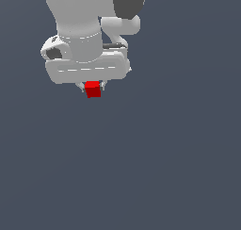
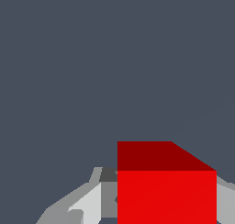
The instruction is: Pick up the red cube and move it to a goal position.
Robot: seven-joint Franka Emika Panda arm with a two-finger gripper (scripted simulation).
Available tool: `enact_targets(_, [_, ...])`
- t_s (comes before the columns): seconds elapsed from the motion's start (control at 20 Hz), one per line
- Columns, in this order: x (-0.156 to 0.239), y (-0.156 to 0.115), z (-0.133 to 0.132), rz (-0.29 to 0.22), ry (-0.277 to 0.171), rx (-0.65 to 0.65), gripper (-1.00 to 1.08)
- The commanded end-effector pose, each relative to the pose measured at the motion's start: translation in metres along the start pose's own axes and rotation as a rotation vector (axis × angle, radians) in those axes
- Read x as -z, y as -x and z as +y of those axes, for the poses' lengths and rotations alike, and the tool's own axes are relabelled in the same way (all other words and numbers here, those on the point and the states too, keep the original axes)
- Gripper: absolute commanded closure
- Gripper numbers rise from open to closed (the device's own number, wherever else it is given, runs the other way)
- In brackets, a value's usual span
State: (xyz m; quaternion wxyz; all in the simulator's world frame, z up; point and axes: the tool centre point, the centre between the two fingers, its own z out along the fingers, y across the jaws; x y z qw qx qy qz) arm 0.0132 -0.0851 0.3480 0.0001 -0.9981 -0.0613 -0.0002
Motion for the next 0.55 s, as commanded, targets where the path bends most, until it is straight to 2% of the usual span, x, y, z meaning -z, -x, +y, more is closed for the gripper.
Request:
enact_targets(0.0, [0.0073, -0.0021, 0.0035, 0.0, 0.0, 0.001, 1.08])
enact_targets(0.5, [0.0116, -0.0043, 0.0059, 0.0, 0.0, 0.001, 1.08])
